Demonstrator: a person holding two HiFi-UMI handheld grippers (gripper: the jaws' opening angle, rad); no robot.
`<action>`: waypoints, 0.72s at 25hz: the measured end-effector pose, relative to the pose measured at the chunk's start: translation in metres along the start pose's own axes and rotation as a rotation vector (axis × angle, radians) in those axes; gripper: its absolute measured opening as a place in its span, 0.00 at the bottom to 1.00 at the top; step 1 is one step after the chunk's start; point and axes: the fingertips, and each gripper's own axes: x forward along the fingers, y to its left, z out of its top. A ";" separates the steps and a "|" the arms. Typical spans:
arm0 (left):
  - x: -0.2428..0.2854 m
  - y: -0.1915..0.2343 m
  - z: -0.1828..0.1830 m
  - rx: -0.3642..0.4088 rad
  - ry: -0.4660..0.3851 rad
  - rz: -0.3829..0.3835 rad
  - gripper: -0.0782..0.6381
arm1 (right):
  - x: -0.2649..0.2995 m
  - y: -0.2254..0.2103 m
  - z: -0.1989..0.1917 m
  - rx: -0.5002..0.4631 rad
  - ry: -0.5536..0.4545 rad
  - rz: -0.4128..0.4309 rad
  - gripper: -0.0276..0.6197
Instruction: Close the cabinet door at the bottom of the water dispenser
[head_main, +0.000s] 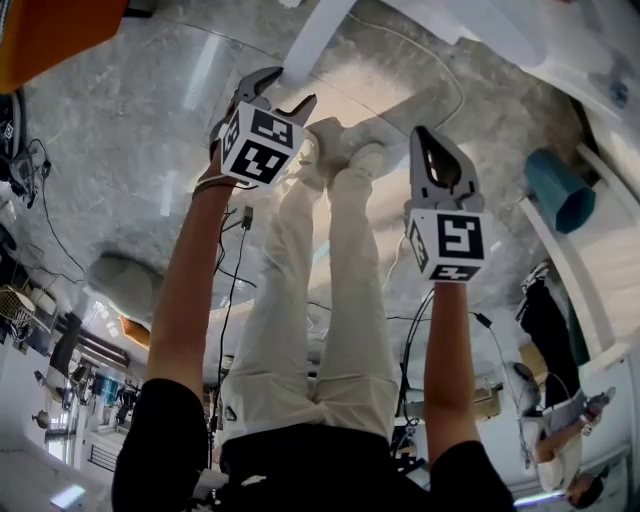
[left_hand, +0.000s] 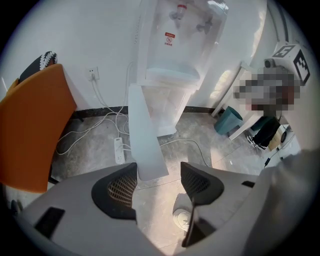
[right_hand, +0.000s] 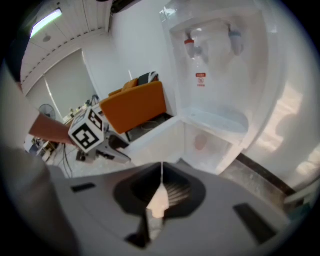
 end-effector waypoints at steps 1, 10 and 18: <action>0.002 -0.004 0.000 0.011 0.000 -0.004 0.49 | -0.001 -0.002 -0.003 0.004 0.001 -0.003 0.10; 0.013 -0.046 0.006 0.081 0.011 -0.074 0.49 | -0.013 -0.017 -0.021 0.039 0.001 -0.032 0.10; 0.022 -0.082 0.014 0.168 0.035 -0.139 0.49 | -0.024 -0.032 -0.036 0.086 0.000 -0.062 0.10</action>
